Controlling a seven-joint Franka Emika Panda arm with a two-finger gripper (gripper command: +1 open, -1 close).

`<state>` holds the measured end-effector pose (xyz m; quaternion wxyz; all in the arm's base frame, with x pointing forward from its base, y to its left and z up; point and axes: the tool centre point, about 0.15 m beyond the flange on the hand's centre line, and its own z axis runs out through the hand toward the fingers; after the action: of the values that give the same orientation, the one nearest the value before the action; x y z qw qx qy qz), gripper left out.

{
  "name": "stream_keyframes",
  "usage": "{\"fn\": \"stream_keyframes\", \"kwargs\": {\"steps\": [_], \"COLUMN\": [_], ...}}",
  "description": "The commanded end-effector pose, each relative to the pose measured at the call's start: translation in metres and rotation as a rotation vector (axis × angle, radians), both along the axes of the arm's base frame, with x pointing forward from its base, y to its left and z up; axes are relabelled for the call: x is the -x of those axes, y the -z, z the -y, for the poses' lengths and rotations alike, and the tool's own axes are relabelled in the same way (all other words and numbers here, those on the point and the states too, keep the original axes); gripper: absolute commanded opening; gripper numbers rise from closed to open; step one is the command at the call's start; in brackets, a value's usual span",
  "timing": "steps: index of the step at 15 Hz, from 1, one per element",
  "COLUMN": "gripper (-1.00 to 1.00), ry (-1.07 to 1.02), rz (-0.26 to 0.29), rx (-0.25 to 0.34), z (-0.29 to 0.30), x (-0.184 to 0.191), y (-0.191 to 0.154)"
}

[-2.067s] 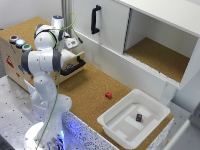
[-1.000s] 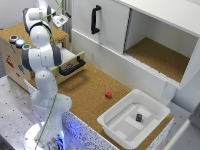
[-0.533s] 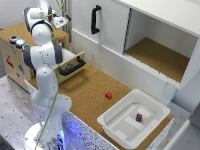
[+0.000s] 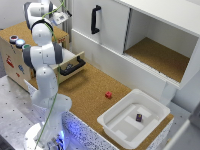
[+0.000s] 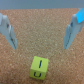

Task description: Place the yellow block on top of the drawer

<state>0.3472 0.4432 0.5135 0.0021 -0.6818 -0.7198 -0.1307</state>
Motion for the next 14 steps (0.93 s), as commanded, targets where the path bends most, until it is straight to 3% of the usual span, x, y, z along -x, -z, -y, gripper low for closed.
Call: {"fn": "stream_keyframes", "kwargs": {"steps": [1,4,9,12,14], "gripper": [1.00,1.00,1.00,1.00,1.00], "ry": [-0.018,0.024,0.128,0.257,0.324], "rz": [-0.036,-0.013,0.037,0.015,0.005], "rx": [-0.031,-0.062,-0.062,-0.061,-0.027], "z": [0.027,0.064,0.112,0.144,0.169], "x": [0.010,0.023,0.048,0.063,0.074], "y": [-0.008,-0.004,-0.012,-0.011,-0.004]}}
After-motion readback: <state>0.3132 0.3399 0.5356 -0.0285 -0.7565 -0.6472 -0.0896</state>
